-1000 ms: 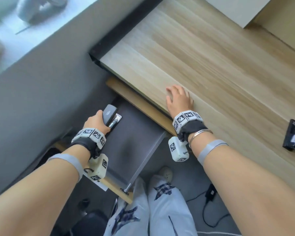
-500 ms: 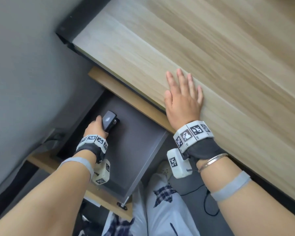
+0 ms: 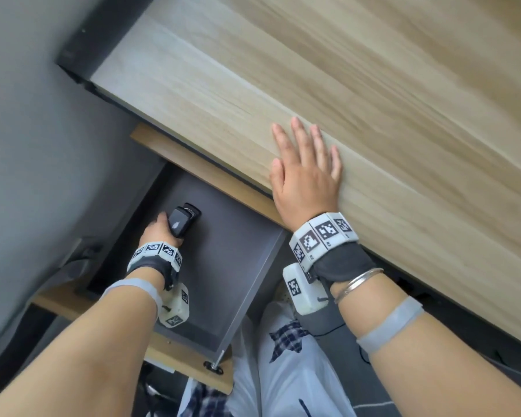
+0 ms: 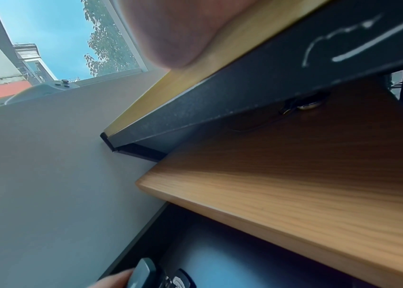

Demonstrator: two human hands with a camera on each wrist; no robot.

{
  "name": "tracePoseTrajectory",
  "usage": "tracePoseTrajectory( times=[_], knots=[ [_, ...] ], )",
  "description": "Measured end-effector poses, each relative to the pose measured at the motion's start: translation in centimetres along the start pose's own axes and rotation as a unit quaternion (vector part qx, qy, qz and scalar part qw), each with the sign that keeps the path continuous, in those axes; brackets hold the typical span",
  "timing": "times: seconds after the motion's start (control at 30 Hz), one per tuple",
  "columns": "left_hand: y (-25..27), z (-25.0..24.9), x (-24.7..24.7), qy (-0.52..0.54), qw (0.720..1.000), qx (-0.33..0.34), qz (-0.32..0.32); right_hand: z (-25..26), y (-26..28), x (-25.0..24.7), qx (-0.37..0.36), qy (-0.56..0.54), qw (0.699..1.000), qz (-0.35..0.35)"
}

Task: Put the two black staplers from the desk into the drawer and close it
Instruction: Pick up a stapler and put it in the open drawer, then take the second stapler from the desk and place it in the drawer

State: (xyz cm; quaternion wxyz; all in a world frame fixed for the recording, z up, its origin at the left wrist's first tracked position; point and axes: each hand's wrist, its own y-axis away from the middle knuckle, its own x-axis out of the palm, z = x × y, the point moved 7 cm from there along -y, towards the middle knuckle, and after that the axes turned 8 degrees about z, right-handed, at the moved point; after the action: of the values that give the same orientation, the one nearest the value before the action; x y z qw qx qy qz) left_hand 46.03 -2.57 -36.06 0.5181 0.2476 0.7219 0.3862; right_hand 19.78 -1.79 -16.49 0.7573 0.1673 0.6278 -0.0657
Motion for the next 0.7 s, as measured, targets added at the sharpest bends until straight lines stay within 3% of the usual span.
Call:
tracePoseTrajectory(
  times=[0.23, 0.5, 0.7],
  knots=[
    [3.0, -3.8, -3.5, -0.013, 0.999, 0.030, -0.030, 0.1, 0.1, -0.6, 0.006, -0.018, 1.000, 0.009],
    [10.1, -10.4, -6.7, -0.101, 0.990, 0.099, 0.018, -0.6, -0.1, -1.7, -0.017, -0.084, 0.989, 0.119],
    [16.4, -16.6, -8.8, -0.167, 0.968, 0.183, 0.031, -4.1, 1.1, -6.4, 0.031, -0.159, 0.981, 0.111]
  ],
)
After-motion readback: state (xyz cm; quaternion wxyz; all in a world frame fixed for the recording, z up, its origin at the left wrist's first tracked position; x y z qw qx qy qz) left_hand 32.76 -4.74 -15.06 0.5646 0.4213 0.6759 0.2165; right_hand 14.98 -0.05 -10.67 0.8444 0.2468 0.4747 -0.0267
